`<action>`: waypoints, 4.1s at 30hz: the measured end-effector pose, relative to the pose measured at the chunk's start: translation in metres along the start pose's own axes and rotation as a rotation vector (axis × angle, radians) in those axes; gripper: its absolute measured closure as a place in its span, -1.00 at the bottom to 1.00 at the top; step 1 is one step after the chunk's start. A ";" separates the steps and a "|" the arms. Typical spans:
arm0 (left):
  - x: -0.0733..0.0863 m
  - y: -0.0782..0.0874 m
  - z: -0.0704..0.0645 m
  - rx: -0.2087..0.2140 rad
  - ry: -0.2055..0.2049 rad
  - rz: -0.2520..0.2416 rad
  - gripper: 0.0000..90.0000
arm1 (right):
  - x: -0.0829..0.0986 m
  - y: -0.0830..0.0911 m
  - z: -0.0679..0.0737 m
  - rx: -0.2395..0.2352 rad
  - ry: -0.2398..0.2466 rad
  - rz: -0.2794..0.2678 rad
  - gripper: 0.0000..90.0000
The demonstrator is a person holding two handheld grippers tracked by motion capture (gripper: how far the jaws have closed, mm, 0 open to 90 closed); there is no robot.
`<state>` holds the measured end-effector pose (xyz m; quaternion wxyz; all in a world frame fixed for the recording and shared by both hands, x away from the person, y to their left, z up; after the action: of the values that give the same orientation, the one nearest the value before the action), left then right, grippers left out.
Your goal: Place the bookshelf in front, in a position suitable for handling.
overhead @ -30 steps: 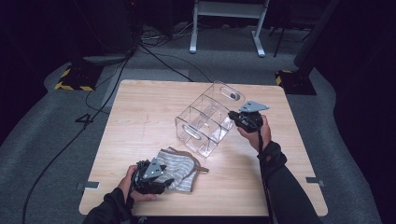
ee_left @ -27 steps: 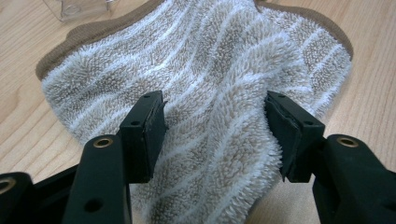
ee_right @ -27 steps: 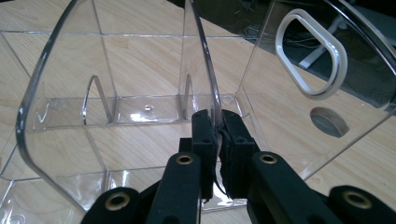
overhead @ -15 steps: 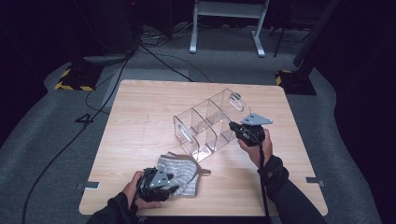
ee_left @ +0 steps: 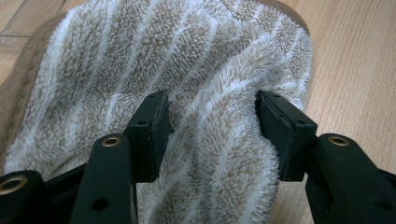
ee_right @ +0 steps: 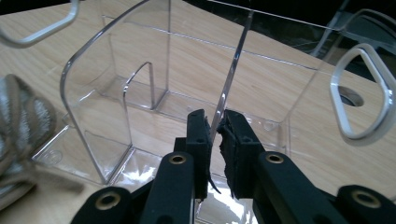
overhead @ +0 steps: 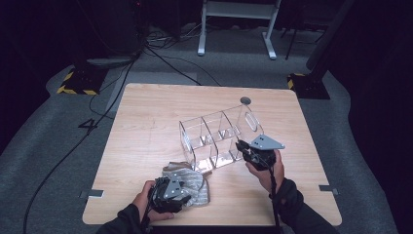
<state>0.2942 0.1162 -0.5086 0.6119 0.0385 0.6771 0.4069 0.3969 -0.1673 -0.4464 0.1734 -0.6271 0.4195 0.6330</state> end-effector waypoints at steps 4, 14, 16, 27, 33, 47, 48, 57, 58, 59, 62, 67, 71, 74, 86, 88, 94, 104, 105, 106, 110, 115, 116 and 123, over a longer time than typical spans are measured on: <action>0.001 0.000 0.003 -0.001 0.014 -0.002 -0.03 | 0.000 0.005 0.011 -0.038 0.014 0.010 0.72; 0.004 0.003 0.012 -0.010 0.026 0.005 -0.16 | -0.018 0.046 -0.003 -0.068 0.009 -0.068 0.27; 0.004 0.003 0.013 -0.011 0.027 0.006 -0.18 | -0.020 0.050 -0.006 -0.068 0.006 -0.081 0.27; 0.007 0.005 0.022 -0.027 0.051 0.011 -0.27 | -0.010 0.045 -0.055 0.070 -0.013 -0.037 0.12; 0.010 0.004 0.030 -0.062 0.073 0.007 -0.46 | 0.006 0.020 -0.071 0.025 -0.063 0.004 0.14; 0.011 0.002 0.039 -0.080 0.086 0.005 -0.50 | 0.013 0.016 -0.056 0.038 -0.007 0.012 0.60; 0.011 0.002 0.040 -0.080 0.086 0.005 -0.50 | 0.014 0.018 -0.054 0.044 -0.010 0.009 0.60; 0.016 0.004 0.054 -0.090 0.126 0.003 -0.55 | 0.019 0.050 -0.025 -0.011 -0.024 0.024 0.37; 0.017 0.003 0.056 -0.082 0.135 0.004 -0.60 | 0.019 0.054 -0.022 -0.021 -0.033 0.025 0.36; 0.016 0.002 0.057 -0.081 0.132 0.008 -0.62 | 0.019 0.057 -0.020 -0.035 -0.032 0.023 0.34; 0.017 0.000 0.058 -0.062 0.142 0.011 -0.65 | 0.020 0.062 -0.015 -0.063 -0.024 0.021 0.29; 0.016 0.000 0.057 -0.051 0.148 0.027 -0.59 | 0.025 0.068 -0.015 -0.112 -0.017 0.004 -0.08; 0.014 0.005 0.056 -0.010 0.137 0.035 -0.10 | 0.027 0.075 -0.019 -0.154 0.028 0.007 -0.21; 0.014 0.013 0.056 -0.009 0.124 0.026 0.39 | 0.033 0.079 -0.024 -0.169 0.038 0.005 -0.25; 0.008 0.074 0.076 -0.188 0.138 -0.159 0.65 | 0.056 0.072 -0.039 -0.139 0.029 0.047 -0.25; 0.005 0.079 0.078 -0.207 0.140 -0.187 0.66 | 0.056 0.070 -0.039 -0.142 0.028 0.048 -0.25; 0.005 0.074 0.074 -0.164 0.091 -0.140 0.64 | 0.061 0.065 -0.038 -0.151 0.025 0.069 -0.25; 0.011 0.050 0.052 -0.040 0.111 0.007 -0.53 | 0.064 0.064 -0.036 -0.162 0.028 0.087 -0.25; 0.007 0.053 0.051 -0.052 0.113 -0.006 -0.53 | 0.064 0.064 -0.036 -0.161 0.028 0.088 -0.25; 0.004 0.056 0.051 -0.083 0.110 -0.021 -0.53 | 0.064 0.064 -0.036 -0.161 0.029 0.088 -0.25; -0.005 0.069 0.063 -0.144 0.174 -0.114 -0.55 | 0.063 0.065 -0.037 -0.157 0.031 0.084 -0.26; 0.006 0.053 0.071 -0.141 0.179 -0.039 -0.50 | 0.064 0.064 -0.036 -0.151 0.029 0.090 -0.26; 0.008 0.048 0.070 -0.128 0.181 -0.017 -0.48 | 0.064 0.063 -0.036 -0.151 0.032 0.091 -0.26; 0.016 0.031 0.062 -0.011 0.215 0.047 -0.48 | 0.065 0.063 -0.037 -0.147 0.030 0.096 -0.29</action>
<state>0.3296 0.1767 -0.4974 0.5262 0.0074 0.7355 0.4266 0.3640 -0.2517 -0.4828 0.0900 -0.6267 0.4042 0.6601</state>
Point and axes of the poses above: each handheld gripper's, and its own axes: y roughly backward along the jaws, x roughly out of its underside, z roughly to its left, the point moved 3 cm from there along -y, roughly forward along the jaws, and after that the axes turned 10 degrees about -z, right-handed, at the moved point
